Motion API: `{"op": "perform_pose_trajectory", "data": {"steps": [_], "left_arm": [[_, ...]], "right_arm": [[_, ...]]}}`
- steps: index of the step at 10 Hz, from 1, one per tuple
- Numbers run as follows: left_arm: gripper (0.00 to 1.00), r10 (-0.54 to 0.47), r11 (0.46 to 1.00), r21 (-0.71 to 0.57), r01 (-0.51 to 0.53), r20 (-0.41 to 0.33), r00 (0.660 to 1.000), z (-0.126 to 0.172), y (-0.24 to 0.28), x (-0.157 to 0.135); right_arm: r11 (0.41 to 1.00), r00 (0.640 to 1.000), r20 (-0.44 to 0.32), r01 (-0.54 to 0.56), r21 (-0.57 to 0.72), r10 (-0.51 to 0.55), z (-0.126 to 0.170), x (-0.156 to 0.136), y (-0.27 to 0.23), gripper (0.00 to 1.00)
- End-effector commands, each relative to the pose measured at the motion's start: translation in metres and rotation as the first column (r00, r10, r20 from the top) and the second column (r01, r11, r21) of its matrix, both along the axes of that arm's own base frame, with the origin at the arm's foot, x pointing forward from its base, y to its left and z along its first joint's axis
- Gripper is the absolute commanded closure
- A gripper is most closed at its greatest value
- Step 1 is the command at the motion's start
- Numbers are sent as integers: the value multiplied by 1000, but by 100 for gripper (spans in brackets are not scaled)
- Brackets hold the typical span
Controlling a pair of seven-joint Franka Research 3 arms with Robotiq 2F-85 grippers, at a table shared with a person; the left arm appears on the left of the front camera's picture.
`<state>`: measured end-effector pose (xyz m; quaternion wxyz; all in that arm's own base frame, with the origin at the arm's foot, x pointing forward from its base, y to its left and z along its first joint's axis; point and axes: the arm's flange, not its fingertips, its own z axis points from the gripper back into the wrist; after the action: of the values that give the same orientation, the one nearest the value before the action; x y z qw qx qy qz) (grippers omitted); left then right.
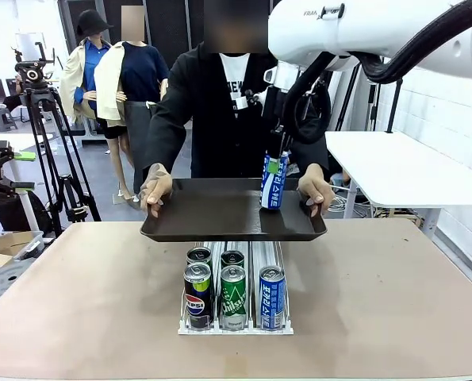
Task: Retrieve and hand over the desired beverage to the person.
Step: Place the picked can on the Handle tray extended by the person.
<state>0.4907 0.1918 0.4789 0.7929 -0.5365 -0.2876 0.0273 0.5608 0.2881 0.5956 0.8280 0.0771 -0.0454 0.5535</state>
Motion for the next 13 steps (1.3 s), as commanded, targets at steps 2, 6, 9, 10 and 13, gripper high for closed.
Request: {"op": "perform_pose_trajectory", "data": {"steps": [2, 6, 9, 10, 13], "left_arm": [[0, 3, 1000, -2, -3, 2, 1000, 2, 1, -1], [0, 3, 1000, -2, -3, 2, 1000, 2, 1, -1], [0, 3, 1000, -2, -3, 2, 1000, 2, 1, -1], [0, 3, 1000, -2, -3, 2, 1000, 2, 1, -1], [0, 3, 1000, -2, -3, 2, 1000, 2, 1, -1]], "right_arm": [[999, 999, -23, -44, -23, 44, 4, 10, 3, 100], [998, 998, -27, -50, -36, 49, 5, 8, 4, 56], [997, 999, 7, -41, -64, 41, 15, 1, 8, 0], [997, 999, 22, -24, -75, 25, 22, -1, 7, 0], [995, 995, 92, 47, -93, -38, 53, -18, -5, 0]]}}
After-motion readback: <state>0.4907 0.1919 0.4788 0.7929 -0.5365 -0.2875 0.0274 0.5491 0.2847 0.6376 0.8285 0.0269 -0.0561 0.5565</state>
